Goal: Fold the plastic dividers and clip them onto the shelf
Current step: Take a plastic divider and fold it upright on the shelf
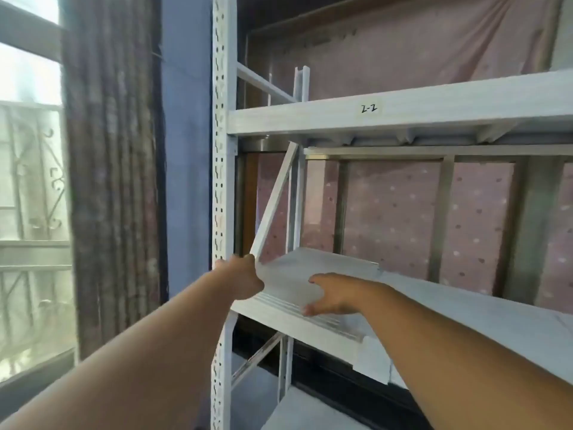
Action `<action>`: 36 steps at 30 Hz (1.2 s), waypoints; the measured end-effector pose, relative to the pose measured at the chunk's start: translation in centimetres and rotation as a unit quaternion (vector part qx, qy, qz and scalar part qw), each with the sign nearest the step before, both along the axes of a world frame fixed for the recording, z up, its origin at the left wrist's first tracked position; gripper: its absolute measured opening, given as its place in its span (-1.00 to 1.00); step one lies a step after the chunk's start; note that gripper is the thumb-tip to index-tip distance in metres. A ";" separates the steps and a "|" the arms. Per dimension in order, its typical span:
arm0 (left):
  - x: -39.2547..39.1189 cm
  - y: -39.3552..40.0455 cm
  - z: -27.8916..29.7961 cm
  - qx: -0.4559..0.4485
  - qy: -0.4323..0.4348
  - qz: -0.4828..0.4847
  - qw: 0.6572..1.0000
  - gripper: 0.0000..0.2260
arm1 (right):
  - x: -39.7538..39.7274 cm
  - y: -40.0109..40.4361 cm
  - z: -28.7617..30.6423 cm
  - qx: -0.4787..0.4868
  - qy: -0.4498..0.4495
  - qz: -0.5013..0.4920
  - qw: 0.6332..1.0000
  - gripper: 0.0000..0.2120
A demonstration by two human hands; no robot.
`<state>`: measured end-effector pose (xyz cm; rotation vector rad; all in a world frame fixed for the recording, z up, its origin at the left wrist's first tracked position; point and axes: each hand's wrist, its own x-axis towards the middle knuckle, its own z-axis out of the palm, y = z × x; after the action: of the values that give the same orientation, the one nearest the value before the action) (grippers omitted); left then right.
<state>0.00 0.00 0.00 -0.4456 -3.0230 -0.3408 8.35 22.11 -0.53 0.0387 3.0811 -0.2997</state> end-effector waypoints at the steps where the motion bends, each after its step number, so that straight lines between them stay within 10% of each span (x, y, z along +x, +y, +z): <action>1: 0.0 -0.8 -0.4 -0.004 -0.001 0.003 1.000 -0.38 | -0.4 -0.3 -0.4 -0.002 -0.001 0.004 1.000 0.01; 17: 0.5 -5.1 -2.3 0.102 -0.131 0.012 0.986 -0.50 | -0.1 -3.2 -0.7 0.120 -0.030 0.022 0.992 -0.49; 27: 4.7 4.6 -2.8 0.581 -0.314 -0.080 0.746 -0.11 | 4.4 2.3 1.1 -0.057 0.101 0.019 0.993 -0.15; 36: 10.6 17.9 1.4 0.634 -0.216 -0.252 0.699 -0.24 | 13.2 10.4 2.7 -0.171 0.134 -0.039 0.975 -0.14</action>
<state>10.60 17.92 1.43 -1.0367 -2.0072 -2.5303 21.54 32.53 2.21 0.1166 3.2420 -0.9041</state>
